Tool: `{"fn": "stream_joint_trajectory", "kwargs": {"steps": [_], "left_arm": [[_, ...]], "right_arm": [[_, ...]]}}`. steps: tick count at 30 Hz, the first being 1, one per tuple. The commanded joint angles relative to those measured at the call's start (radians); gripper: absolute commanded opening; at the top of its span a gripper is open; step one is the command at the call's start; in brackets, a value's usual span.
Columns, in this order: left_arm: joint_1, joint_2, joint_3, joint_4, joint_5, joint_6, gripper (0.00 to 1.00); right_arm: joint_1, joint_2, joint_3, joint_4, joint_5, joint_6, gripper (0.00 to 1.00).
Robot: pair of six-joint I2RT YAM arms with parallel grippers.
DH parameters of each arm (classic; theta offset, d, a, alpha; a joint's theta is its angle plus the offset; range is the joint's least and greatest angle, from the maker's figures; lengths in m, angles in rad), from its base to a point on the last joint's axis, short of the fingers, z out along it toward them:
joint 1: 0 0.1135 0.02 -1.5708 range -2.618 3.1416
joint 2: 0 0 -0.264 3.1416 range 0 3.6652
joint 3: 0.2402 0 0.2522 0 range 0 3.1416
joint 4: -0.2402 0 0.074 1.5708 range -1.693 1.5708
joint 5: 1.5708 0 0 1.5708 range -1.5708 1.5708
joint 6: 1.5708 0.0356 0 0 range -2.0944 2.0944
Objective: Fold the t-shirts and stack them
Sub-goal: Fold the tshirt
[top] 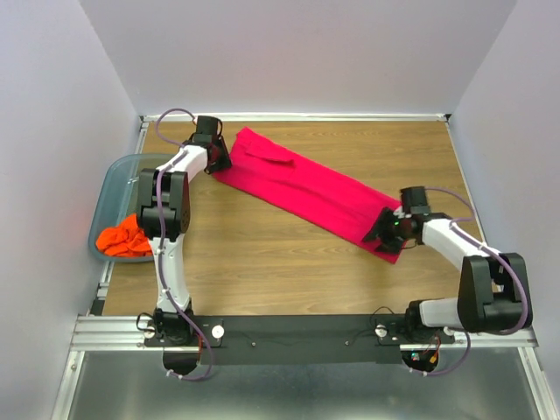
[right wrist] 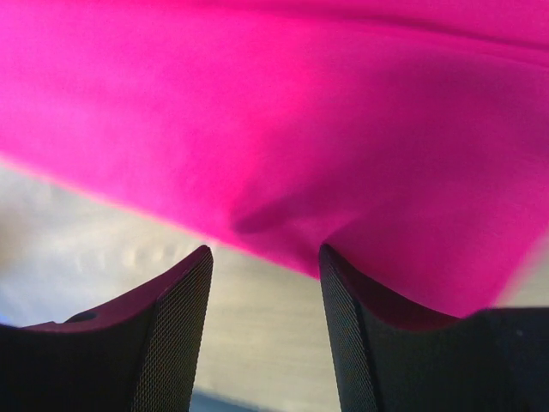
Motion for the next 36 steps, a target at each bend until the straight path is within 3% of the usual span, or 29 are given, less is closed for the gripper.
{"fn": "stream_joint_trajectory", "kwargs": {"steps": [1,6,12,20,27,36], "left_arm": [[0.003,0.074,0.156,-0.097,-0.024,0.011,0.47],[-0.006,-0.061,0.098,-0.031,-0.024,-0.003,0.66],[-0.113,-0.202,-0.038,0.053,-0.022,-0.061,0.63],[-0.197,-0.086,-0.035,0.214,0.159,-0.251,0.66],[-0.197,-0.006,0.014,0.311,0.153,-0.388,0.73],[-0.197,0.109,0.097,0.313,0.154,-0.457,0.74]], "right_arm": [[0.172,-0.017,0.018,-0.121,-0.027,0.042,0.61],[0.212,-0.075,0.215,-0.239,0.06,-0.061,0.63],[0.21,-0.064,0.321,-0.247,0.108,-0.145,0.66],[0.212,-0.049,0.293,-0.225,0.097,-0.156,0.68],[0.212,-0.098,0.247,-0.213,0.082,-0.135,0.69],[0.212,-0.144,0.23,-0.213,0.08,-0.121,0.7]]}}
